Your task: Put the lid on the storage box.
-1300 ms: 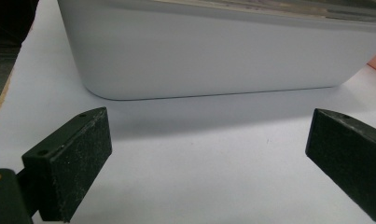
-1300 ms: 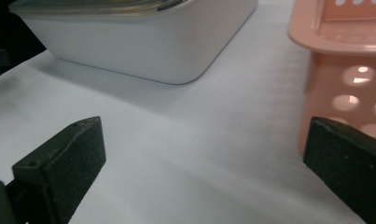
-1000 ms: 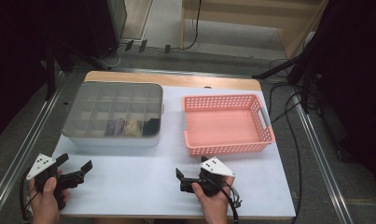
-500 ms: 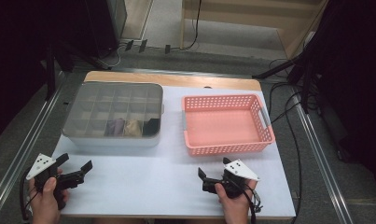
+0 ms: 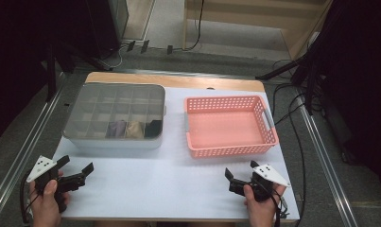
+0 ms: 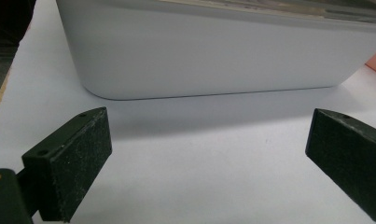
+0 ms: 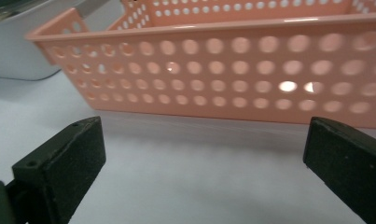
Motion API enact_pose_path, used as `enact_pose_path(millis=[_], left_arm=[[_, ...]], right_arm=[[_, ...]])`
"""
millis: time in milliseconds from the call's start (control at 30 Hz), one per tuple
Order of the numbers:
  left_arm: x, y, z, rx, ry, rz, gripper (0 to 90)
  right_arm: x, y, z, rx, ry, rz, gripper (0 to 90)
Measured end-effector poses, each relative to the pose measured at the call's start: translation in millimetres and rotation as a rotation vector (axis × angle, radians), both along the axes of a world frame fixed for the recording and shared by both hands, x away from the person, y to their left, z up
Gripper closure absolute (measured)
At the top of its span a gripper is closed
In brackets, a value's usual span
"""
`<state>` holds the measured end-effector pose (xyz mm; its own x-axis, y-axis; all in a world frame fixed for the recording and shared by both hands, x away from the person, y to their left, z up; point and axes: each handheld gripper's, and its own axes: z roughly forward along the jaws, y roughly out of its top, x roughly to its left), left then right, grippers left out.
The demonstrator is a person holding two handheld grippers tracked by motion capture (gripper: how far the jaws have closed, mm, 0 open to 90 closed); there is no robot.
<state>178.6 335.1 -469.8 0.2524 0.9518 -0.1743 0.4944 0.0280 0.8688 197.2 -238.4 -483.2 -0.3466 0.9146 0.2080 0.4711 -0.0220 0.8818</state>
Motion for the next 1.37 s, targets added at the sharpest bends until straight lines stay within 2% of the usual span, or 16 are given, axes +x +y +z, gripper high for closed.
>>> enact_pose_path(millis=[167,467,533,600,733,867,967,1067,1233,1367], left_arm=[[0.0,-0.2,-0.1,0.001,-0.003,0.001,0.8],[-0.2,-0.3,-0.1,0.001,-0.003,0.002,0.9],[-0.3,-0.2,-0.1,0.001,-0.004,0.001,0.8],[-0.6,-0.2,0.0,-0.002,-0.005,0.001,0.8],[-0.6,-0.3,-0.1,-0.001,-0.007,0.002,0.9],[-0.5,-0.3,-0.1,-0.001,-0.007,-0.001,0.8],[-0.8,-0.4,0.0,-0.002,-0.005,-0.006,0.8],[-0.7,-0.4,0.0,-0.002,-0.006,-0.009,0.8],[-0.6,-0.7,-0.1,-0.001,-0.007,-0.009,0.8],[0.1,-0.3,-0.2,-0.002,-0.001,-0.01,0.8]], right_arm=[[-2.8,-27.8,-2.5,-0.004,0.016,-0.057,0.0],[-7.9,-75.3,-6.1,-0.013,0.008,-0.14,0.0],[-8.2,-83.1,-7.6,-0.021,0.013,-0.152,0.0],[-9.8,-89.0,-8.8,-0.054,0.016,-0.16,0.0],[-13.3,-99.8,-8.8,-0.055,0.003,-0.169,0.0],[-14.7,-106.1,-10.7,-0.014,-0.001,-0.145,0.0],[-16.6,-101.0,-12.0,-0.057,-0.018,-0.119,2.3],[-16.6,-96.4,-12.6,-0.099,-0.014,-0.125,4.6],[-16.1,-102.0,-13.1,-0.048,-0.003,-0.15,4.7],[-15.8,-101.5,-13.2,-0.056,-0.001,-0.15,5.0]])
